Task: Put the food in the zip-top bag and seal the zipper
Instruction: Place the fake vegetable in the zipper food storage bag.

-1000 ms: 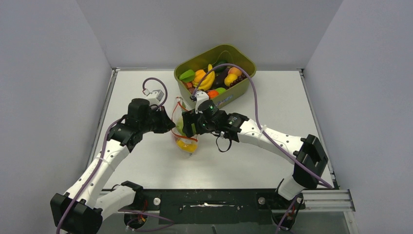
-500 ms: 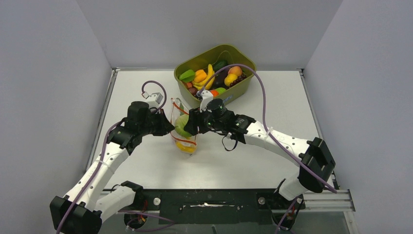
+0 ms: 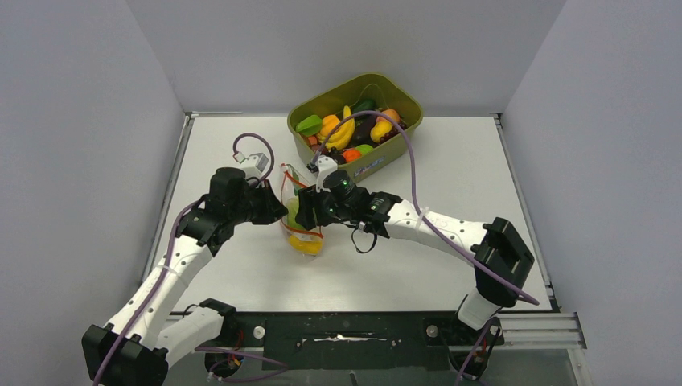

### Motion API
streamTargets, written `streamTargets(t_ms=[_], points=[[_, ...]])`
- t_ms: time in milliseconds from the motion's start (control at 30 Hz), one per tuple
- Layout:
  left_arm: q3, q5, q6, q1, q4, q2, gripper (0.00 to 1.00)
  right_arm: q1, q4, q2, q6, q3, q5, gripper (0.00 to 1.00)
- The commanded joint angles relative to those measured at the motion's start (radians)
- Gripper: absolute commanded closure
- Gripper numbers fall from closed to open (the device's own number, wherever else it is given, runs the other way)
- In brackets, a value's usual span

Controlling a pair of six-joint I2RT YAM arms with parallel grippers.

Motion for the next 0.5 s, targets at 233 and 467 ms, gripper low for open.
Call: streamTargets(t_ms=[233, 467], points=[[-0.012, -0.004, 0.002, 0.001, 0.063, -0.017, 1.0, -0.055, 0.016, -0.118, -0.006, 0.024, -0.16, 0.25], [-0.019, -0.007, 0.008, 0.001, 0.064, -0.016, 1.0, -0.131, 0.076, -0.205, 0.035, -0.056, -0.238, 0.4]])
